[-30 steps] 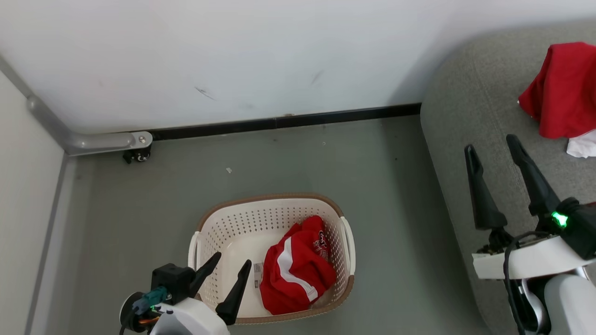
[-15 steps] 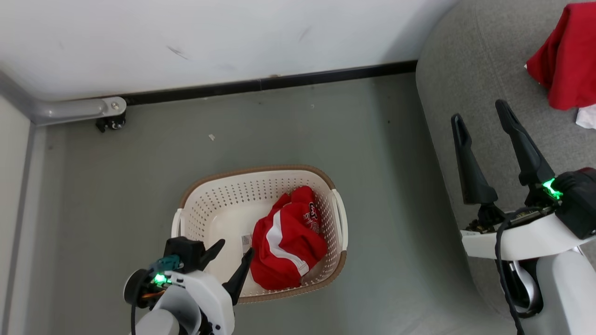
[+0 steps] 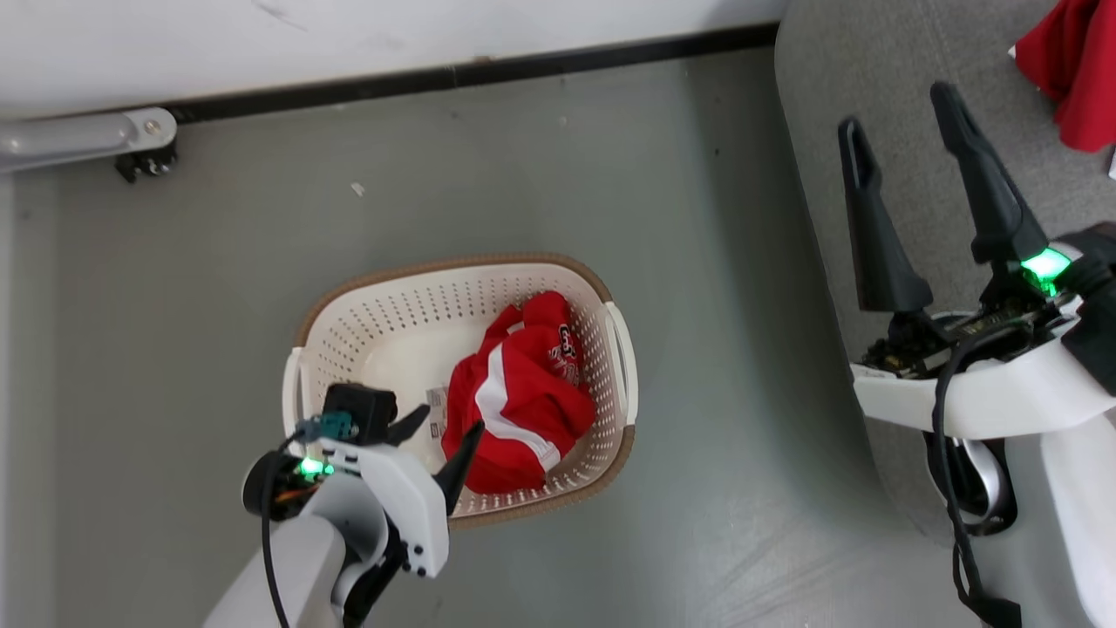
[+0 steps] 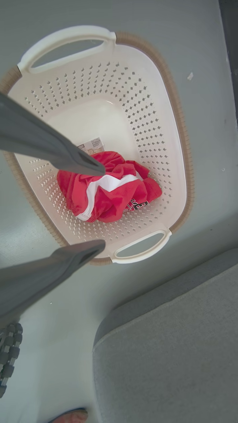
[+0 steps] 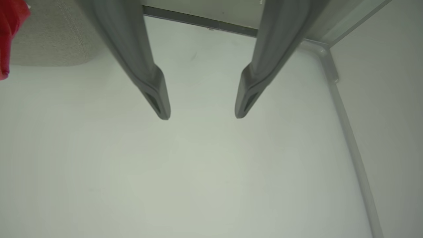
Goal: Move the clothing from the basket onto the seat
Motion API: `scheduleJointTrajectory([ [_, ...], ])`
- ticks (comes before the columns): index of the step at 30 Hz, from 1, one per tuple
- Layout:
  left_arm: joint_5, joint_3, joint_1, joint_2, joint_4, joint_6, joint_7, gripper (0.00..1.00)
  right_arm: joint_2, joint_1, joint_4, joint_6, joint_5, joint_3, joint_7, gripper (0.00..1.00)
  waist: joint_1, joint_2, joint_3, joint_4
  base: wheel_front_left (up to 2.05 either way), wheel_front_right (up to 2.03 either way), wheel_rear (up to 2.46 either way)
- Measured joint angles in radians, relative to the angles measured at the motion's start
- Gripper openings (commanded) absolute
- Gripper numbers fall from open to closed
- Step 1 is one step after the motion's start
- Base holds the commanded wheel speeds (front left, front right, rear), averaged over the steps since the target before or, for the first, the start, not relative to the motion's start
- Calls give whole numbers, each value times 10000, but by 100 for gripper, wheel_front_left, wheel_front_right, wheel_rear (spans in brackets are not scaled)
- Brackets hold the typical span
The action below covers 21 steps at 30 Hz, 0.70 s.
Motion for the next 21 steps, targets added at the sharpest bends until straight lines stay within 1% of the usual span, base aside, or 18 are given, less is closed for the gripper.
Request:
scheduleJointTrajectory([
  [4, -4, -100, -495, 10, 282, 0, 203, 100, 10, -358, -132, 0, 107, 255, 0, 100, 0, 0, 351, -86, 0, 0, 0],
  [11, 462, -585, -1267, 61, 654, 0, 384, 100, 25, -682, -169, 0, 192, 445, -2, 100, 0, 0, 959, -242, 0, 0, 0],
  [21, 460, -1055, -2114, 148, 1016, -2, 541, 100, 48, -1254, -293, 0, 282, 650, -2, 100, 0, 0, 1798, -498, 0, 0, 0],
])
